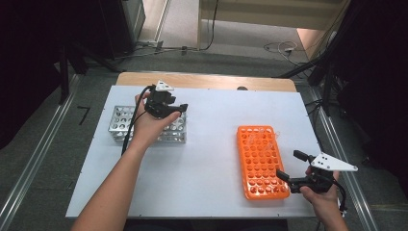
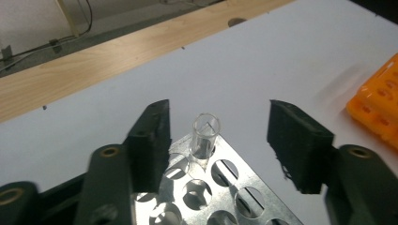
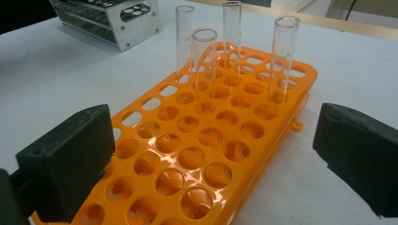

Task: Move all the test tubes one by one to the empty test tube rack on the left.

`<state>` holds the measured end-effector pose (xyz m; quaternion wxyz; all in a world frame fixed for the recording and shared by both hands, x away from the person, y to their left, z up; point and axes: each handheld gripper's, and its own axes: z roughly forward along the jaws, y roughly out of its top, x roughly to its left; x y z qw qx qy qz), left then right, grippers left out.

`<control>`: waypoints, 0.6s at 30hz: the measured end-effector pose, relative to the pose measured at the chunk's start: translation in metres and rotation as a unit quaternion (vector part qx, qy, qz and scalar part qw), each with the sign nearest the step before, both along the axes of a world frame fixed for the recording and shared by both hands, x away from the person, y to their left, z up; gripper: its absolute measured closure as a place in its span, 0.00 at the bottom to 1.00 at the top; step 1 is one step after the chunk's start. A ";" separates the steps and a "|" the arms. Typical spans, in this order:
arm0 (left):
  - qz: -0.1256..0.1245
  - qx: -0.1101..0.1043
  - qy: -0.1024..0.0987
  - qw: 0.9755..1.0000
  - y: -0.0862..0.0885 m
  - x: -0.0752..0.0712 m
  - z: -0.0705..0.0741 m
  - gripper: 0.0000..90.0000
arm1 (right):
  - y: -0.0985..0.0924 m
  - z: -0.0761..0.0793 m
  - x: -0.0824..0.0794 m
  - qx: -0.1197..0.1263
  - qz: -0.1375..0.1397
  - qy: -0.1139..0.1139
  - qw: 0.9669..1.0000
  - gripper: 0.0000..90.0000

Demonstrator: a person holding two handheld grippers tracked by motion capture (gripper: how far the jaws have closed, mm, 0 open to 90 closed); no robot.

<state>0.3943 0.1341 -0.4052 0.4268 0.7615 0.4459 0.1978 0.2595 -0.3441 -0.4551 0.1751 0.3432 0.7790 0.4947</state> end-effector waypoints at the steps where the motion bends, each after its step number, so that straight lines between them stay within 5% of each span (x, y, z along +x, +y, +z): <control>1: 0.001 -0.008 -0.002 1.000 0.001 -0.003 0.001 0.38 | 0.001 0.001 0.000 0.001 0.000 0.000 1.000 0.00; 18: -0.026 -0.067 -0.039 0.997 0.008 -0.058 0.001 0.08 | 0.017 0.003 0.012 0.005 0.008 0.009 1.000 0.09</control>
